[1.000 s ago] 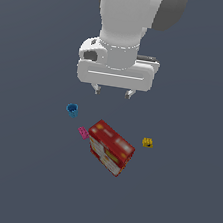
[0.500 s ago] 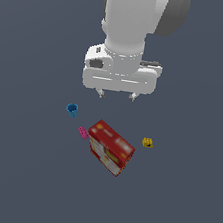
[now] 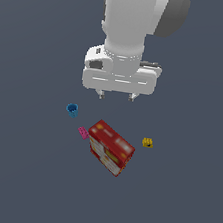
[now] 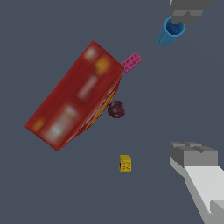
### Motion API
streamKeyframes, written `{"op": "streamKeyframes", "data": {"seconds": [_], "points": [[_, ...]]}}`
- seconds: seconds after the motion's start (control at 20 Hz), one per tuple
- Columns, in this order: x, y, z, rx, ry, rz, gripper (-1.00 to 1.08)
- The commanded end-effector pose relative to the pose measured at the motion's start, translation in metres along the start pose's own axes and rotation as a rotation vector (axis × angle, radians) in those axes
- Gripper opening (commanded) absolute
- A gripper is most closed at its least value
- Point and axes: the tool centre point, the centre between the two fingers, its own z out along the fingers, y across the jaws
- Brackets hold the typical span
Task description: Pick up a designated object from a clutter of objects.
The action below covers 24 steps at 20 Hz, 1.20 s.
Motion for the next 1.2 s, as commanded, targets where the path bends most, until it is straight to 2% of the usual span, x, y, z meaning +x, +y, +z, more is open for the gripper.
{"op": "streamKeyframes", "data": {"seconds": [0.0, 0.55, 1.15], "points": [[0.001, 0.002, 0.004, 0.000, 0.000, -0.010, 1.00], [0.009, 0.025, 0.043, -0.002, 0.002, -0.115, 1.00], [0.013, 0.071, 0.123, -0.009, 0.005, -0.332, 1.00]]}}
